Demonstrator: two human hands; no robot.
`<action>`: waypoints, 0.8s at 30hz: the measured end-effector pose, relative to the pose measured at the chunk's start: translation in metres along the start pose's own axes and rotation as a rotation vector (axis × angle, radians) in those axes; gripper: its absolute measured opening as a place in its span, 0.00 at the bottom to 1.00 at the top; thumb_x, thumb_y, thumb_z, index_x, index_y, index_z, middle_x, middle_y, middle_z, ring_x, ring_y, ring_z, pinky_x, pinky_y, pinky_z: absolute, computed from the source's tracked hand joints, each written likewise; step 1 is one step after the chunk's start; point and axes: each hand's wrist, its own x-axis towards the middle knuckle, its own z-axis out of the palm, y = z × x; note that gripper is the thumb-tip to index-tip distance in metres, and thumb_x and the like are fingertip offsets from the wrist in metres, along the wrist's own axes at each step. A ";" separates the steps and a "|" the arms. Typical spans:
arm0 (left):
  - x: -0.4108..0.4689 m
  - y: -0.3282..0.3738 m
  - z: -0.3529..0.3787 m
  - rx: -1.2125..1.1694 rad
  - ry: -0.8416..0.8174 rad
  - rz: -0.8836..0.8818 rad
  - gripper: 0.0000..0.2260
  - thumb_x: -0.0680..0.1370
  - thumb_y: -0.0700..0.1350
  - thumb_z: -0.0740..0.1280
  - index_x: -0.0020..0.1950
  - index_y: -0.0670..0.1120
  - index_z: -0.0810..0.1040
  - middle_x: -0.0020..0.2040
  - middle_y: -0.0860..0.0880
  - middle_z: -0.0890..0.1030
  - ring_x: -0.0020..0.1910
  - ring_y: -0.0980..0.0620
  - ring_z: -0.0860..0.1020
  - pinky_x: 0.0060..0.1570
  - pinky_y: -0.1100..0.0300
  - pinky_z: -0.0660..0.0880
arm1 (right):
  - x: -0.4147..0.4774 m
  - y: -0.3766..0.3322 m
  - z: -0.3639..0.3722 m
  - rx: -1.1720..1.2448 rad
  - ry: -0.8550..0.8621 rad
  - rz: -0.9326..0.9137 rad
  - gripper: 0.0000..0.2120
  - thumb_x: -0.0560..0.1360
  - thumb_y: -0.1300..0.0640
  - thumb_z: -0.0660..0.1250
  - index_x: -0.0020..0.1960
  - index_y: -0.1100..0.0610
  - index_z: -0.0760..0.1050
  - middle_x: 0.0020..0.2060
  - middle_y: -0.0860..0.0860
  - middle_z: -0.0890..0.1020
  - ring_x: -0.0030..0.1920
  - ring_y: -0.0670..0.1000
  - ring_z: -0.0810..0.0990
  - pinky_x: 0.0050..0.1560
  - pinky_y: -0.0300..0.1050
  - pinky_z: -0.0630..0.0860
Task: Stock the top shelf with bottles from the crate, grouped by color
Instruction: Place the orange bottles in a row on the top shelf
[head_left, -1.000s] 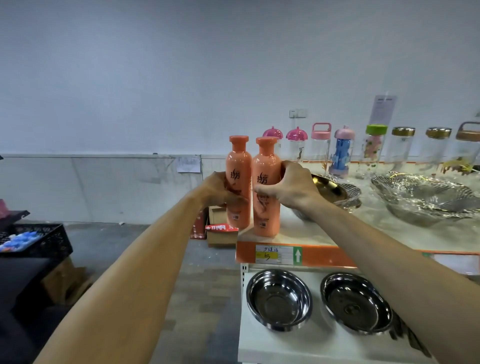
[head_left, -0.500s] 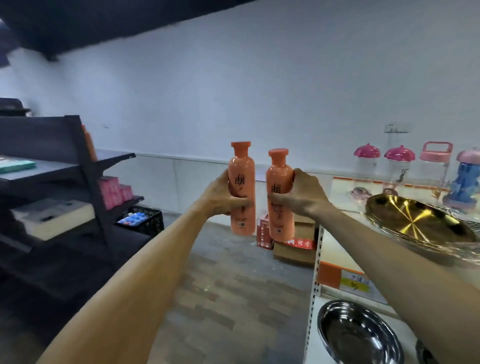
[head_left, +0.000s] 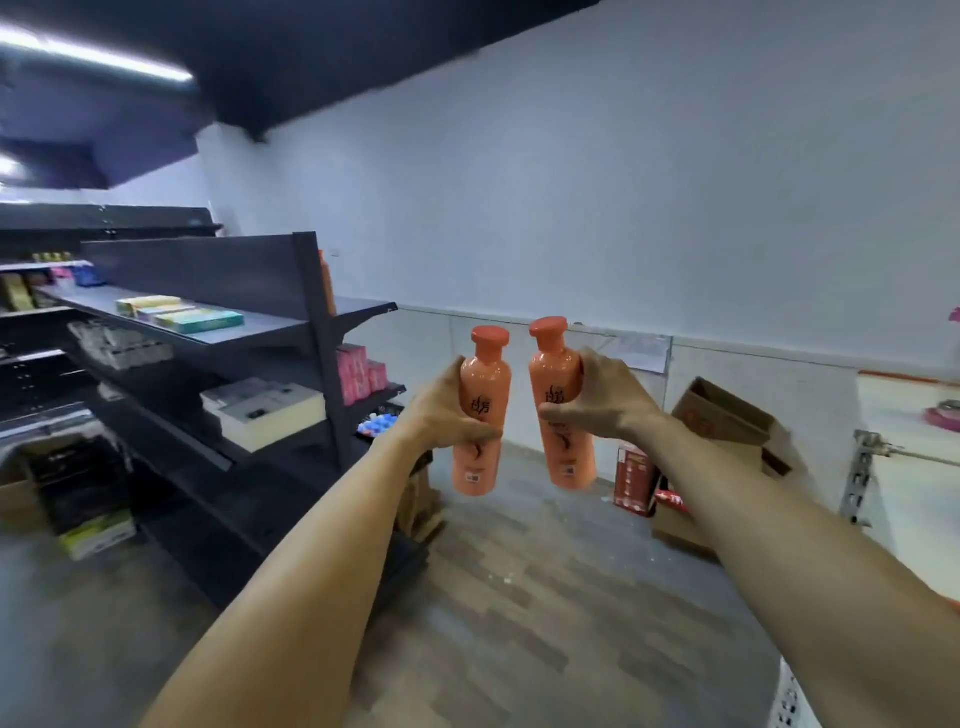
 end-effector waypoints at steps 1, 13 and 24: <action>0.002 -0.007 -0.005 -0.007 0.004 0.000 0.31 0.64 0.48 0.80 0.60 0.56 0.68 0.48 0.59 0.79 0.45 0.63 0.78 0.41 0.66 0.75 | 0.005 -0.005 0.006 0.009 -0.001 -0.008 0.27 0.61 0.41 0.75 0.52 0.51 0.70 0.41 0.46 0.78 0.41 0.47 0.78 0.40 0.43 0.75; 0.089 -0.079 -0.018 -0.077 0.086 -0.012 0.32 0.64 0.47 0.81 0.63 0.51 0.69 0.48 0.57 0.79 0.45 0.62 0.79 0.37 0.70 0.73 | 0.108 -0.010 0.072 0.099 0.013 -0.022 0.27 0.59 0.40 0.74 0.51 0.50 0.71 0.40 0.44 0.78 0.40 0.41 0.77 0.37 0.40 0.73; 0.268 -0.116 0.009 -0.110 0.109 -0.024 0.31 0.64 0.43 0.80 0.63 0.50 0.70 0.48 0.53 0.80 0.47 0.58 0.81 0.38 0.67 0.78 | 0.282 0.077 0.107 0.134 -0.058 -0.092 0.27 0.58 0.39 0.73 0.52 0.49 0.71 0.40 0.45 0.79 0.40 0.45 0.80 0.39 0.42 0.78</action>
